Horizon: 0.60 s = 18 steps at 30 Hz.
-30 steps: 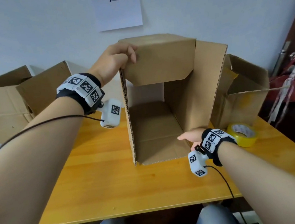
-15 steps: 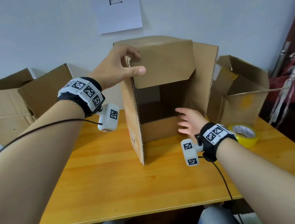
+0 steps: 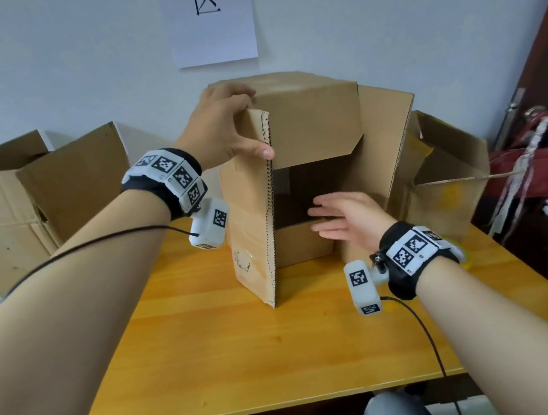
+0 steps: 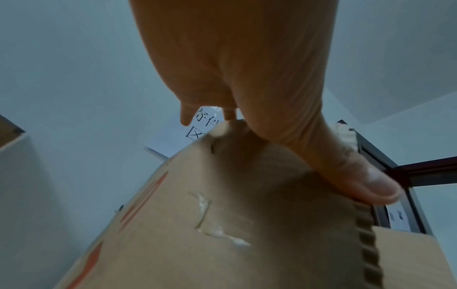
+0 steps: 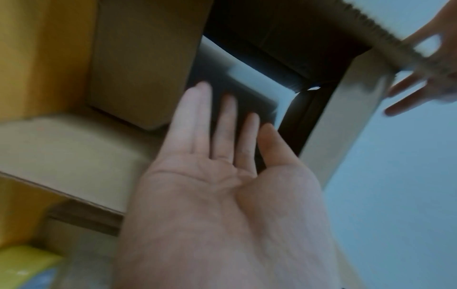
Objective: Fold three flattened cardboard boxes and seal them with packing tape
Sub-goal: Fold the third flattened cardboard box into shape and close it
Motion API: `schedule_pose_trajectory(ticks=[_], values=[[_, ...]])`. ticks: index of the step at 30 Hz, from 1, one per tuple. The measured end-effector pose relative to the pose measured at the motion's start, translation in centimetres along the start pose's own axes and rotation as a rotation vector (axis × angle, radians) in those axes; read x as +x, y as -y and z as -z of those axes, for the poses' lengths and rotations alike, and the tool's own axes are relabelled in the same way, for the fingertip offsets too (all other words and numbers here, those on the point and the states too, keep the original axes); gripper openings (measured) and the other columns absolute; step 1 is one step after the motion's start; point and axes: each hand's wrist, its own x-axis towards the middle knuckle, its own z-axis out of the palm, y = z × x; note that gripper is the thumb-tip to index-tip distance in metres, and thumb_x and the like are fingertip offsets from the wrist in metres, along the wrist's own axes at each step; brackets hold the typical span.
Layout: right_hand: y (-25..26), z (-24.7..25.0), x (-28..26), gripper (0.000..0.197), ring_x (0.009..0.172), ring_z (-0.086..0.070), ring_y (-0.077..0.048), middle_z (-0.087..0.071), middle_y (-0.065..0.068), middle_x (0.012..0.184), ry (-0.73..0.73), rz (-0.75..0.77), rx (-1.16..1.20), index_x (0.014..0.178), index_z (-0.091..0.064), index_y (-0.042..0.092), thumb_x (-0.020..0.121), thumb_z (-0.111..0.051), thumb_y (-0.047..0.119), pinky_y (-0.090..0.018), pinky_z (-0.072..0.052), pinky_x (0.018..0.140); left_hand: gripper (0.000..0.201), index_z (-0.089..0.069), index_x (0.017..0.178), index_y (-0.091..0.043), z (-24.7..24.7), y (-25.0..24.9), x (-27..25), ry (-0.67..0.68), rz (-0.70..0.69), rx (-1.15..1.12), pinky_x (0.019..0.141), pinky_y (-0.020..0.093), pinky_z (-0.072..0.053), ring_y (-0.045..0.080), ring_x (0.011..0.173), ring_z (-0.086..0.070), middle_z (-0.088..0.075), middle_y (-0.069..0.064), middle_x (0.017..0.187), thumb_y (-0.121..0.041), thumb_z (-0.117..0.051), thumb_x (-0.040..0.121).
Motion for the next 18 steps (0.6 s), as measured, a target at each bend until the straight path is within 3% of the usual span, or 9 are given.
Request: schedule_pose_trajectory(ticks=[3,6,8,11,14,16,18], values=[[2.9,-0.5,-2.4,0.02,0.081,-0.075,-0.033,-0.076,-0.012,0.098,-0.082,0.274,-0.132,0.116,-0.066,0.012,0.105,-0.05,0.017,-0.045,-0.063,0.075,0.076,-0.059,0.092,-0.013,-1.0,-0.5,0.5,-0.024,0.038,-0.009,0.105,0.043,-0.039,0.013,0.13,-0.034,-0.046,-0.012,0.142,-0.071,-0.081,0.049],[4.6,-0.5,-3.4,0.018,0.058,-0.067,-0.024,-0.074,-0.009,0.079,-0.308,0.58,-0.25,0.106,-0.068,0.014,0.103,-0.051,0.012,-0.031,-0.056,0.051,0.061,-0.047,0.076,-0.025,-1.6,-1.1,0.9,-0.061,0.084,0.028,0.098,0.049,-0.043,0.015,0.13,-0.033,-0.047,-0.014,0.14,-0.068,-0.083,0.053],[5.0,-0.2,-3.3,0.019,0.055,-0.061,-0.014,-0.07,-0.002,0.073,-0.498,0.785,-0.288,0.1,-0.069,0.015,0.1,-0.052,0.007,-0.025,-0.051,0.054,0.063,-0.043,0.076,-0.024,-2.0,-1.3,1.0,-0.093,0.117,0.067,0.095,0.051,-0.044,0.018,0.129,-0.033,-0.049,-0.013,0.138,-0.069,-0.082,0.056],[5.2,0.3,-3.3,0.022,0.07,-0.058,-0.013,-0.063,0.008,0.081,-0.74,1.006,-0.267,0.099,-0.064,0.022,0.092,-0.055,0.002,-0.02,-0.049,0.067,0.064,-0.053,0.095,-0.025,-2.5,-1.3,1.3,-0.155,0.19,0.138,0.094,0.052,-0.044,0.023,0.129,-0.031,-0.048,-0.012,0.133,-0.071,-0.079,0.059],[4.4,1.0,-3.0,0.031,0.074,-0.051,-0.011,-0.052,-0.003,0.084,-0.828,1.016,-0.169,0.112,-0.053,0.019,0.089,-0.053,-0.002,-0.013,-0.045,0.072,0.057,-0.059,0.104,-0.02,-2.3,-1.1,1.6,-0.196,0.275,0.206,0.089,0.046,-0.036,0.029,0.127,-0.029,-0.043,-0.005,0.131,-0.066,-0.074,0.073],[3.5,1.3,-2.5,0.037,0.075,-0.053,-0.014,-0.054,-0.006,0.087,-0.819,0.911,-0.296,0.123,-0.048,0.02,0.089,-0.056,0.006,-0.017,-0.047,0.073,0.048,-0.06,0.112,-0.019,-1.8,-0.8,1.6,-0.218,0.319,0.255,0.087,0.049,-0.033,0.032,0.128,-0.029,-0.041,-0.001,0.134,-0.059,-0.066,0.085],[2.6,1.3,-1.9,0.037,0.08,-0.055,-0.01,-0.057,-0.003,0.096,-0.695,0.74,-0.484,0.129,-0.053,0.025,0.093,-0.058,0.016,-0.023,-0.049,0.074,0.045,-0.059,0.115,-0.019,-1.4,-0.4,1.4,-0.216,0.336,0.277,0.089,0.052,-0.035,0.033,0.129,-0.029,-0.04,0.001,0.136,-0.056,-0.061,0.09]])
